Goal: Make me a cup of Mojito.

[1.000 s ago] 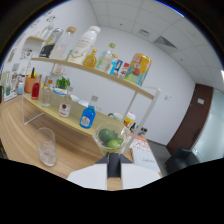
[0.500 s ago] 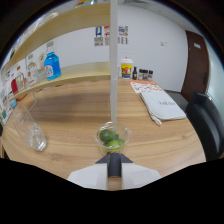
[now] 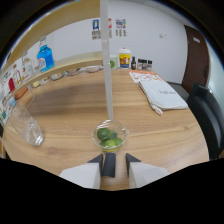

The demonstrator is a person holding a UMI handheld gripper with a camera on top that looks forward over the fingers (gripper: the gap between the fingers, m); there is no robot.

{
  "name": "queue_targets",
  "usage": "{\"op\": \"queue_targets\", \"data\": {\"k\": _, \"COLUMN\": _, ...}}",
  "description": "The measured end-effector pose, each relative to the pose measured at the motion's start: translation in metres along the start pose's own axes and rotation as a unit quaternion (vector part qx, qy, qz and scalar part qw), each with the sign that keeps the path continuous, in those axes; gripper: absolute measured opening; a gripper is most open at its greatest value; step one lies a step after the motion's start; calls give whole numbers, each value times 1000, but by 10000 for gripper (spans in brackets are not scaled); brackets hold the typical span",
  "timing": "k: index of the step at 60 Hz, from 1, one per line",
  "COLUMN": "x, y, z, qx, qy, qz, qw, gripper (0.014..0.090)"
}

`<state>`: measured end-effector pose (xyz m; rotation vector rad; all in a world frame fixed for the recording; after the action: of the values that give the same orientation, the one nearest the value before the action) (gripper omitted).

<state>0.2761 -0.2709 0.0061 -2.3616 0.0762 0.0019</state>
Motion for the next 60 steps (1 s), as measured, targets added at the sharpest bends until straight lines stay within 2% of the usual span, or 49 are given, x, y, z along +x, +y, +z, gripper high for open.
{"op": "queue_targets", "data": {"k": 1, "x": 0, "y": -1, "z": -1, "qx": 1, "qy": 0, "qz": 2, "qw": 1000, "gripper": 444}}
{"op": "queue_targets", "data": {"k": 2, "x": 0, "y": -1, "z": -2, "qx": 2, "qy": -1, "qz": 5, "qw": 1000, "gripper": 584}}
{"op": "queue_targets", "data": {"k": 4, "x": 1, "y": -2, "z": -5, "qx": 3, "qy": 0, "qz": 12, "qw": 1000, "gripper": 767}}
{"op": "queue_targets", "data": {"k": 7, "x": 5, "y": -5, "z": -13, "qx": 7, "qy": 9, "qz": 18, "qw": 1000, "gripper": 841}}
{"op": "queue_targets", "data": {"k": 16, "x": 0, "y": -33, "z": -49, "qx": 51, "qy": 34, "qz": 11, "qw": 998, "gripper": 857}}
{"op": "queue_targets", "data": {"k": 33, "x": -95, "y": -102, "z": -135, "qx": 177, "qy": 13, "qz": -13, "qw": 984, "gripper": 855}}
{"op": "queue_targets", "data": {"k": 46, "x": -181, "y": -82, "z": -144, "qx": 172, "qy": -18, "qz": -18, "qw": 985, "gripper": 863}}
{"op": "queue_targets", "data": {"k": 60, "x": -226, "y": -53, "z": -135, "qx": 140, "qy": -25, "qz": -13, "qw": 990, "gripper": 865}}
